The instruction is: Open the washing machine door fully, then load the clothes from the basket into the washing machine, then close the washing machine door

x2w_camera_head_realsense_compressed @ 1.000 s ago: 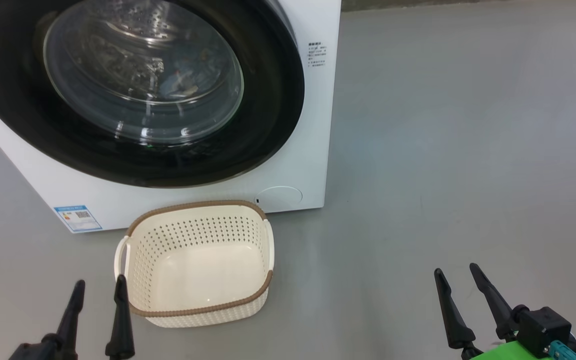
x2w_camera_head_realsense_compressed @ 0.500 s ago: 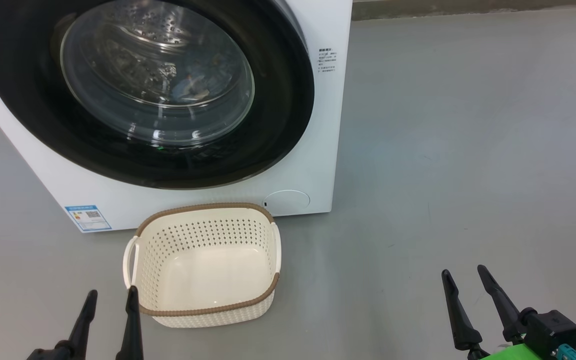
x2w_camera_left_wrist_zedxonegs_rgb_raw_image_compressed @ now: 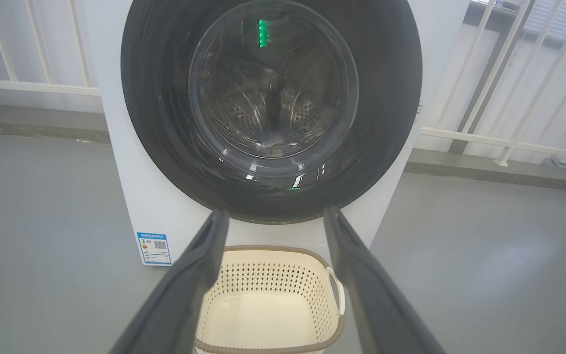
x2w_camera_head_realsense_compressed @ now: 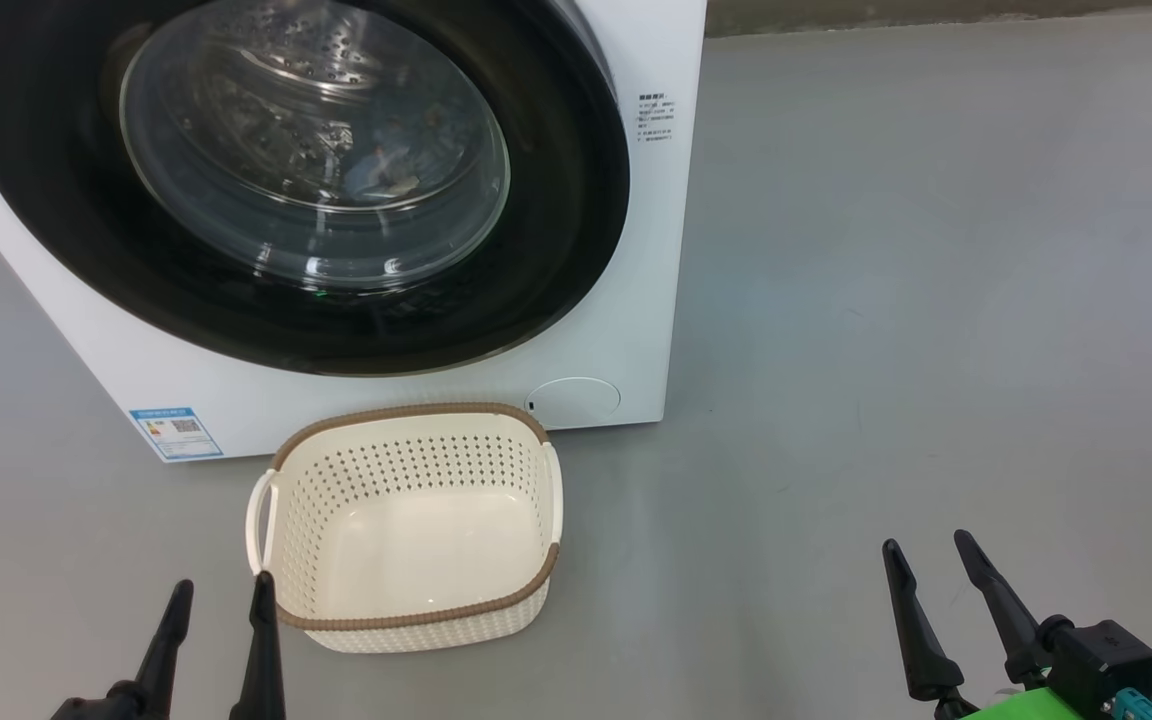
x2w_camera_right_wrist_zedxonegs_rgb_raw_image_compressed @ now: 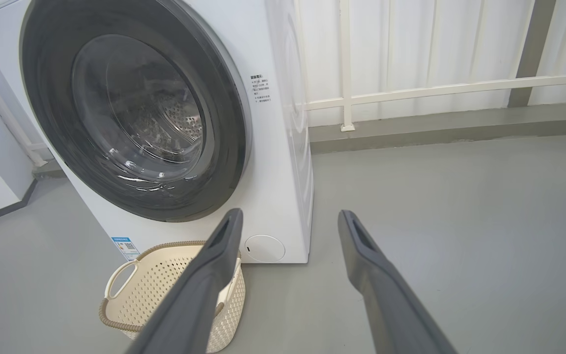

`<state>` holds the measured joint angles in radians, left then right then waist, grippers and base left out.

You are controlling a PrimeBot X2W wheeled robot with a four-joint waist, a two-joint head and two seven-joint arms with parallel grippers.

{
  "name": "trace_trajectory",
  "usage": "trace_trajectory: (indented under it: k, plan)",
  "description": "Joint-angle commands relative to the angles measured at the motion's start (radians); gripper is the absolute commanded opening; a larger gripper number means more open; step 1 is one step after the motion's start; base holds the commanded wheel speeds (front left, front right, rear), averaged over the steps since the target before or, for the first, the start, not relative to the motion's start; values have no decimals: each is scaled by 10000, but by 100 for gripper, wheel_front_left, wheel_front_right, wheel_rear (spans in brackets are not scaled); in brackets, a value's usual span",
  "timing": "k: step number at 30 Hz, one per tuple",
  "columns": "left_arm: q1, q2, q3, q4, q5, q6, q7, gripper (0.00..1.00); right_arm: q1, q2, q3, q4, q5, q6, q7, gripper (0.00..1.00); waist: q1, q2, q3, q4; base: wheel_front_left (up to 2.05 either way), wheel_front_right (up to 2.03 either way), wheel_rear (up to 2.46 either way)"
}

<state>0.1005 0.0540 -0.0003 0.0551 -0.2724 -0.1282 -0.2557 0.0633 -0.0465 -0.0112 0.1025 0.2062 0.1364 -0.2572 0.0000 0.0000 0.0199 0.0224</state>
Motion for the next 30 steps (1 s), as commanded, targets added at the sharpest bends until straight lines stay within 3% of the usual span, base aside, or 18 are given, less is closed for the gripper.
trace_trajectory:
  k: [1, 11, 12, 16, 23, 30]
  plan:
    - [-260, 130, 321, -260, -87, -25, -61, 100, -122, -37, 256, -277, -3, -57, -46, 100, 0, 0, 12, -6, 0, 0, 0]
    - [-272, 148, 213, -381, -92, -25, -61, 100, -126, -37, 308, -248, 18, -57, -46, 100, 0, 0, -14, -16, 0, 0, 0]
    - [-268, 172, 161, -390, -115, -25, -61, 0, -128, -37, 304, -249, 24, -57, -46, 0, 0, 0, -25, -10, 0, 0, 0]
    - [69, -145, -226, 318, -90, 4, 12, 0, 24, 21, 27, 424, 36, 2, 6, 0, 0, 0, -19, -16, 0, 0, 0]
    - [-19, -102, -201, 367, -880, 10, 175, 0, -39, -31, 33, 440, 878, -2, 159, 0, 22, 0, -52, -28, 0, 0, 0]
    - [-157, -59, -173, 484, -1668, 8, 345, 0, -157, -81, 36, 520, 1718, -5, 320, 0, 1, 0, -38, -40, 0, 0, 0]
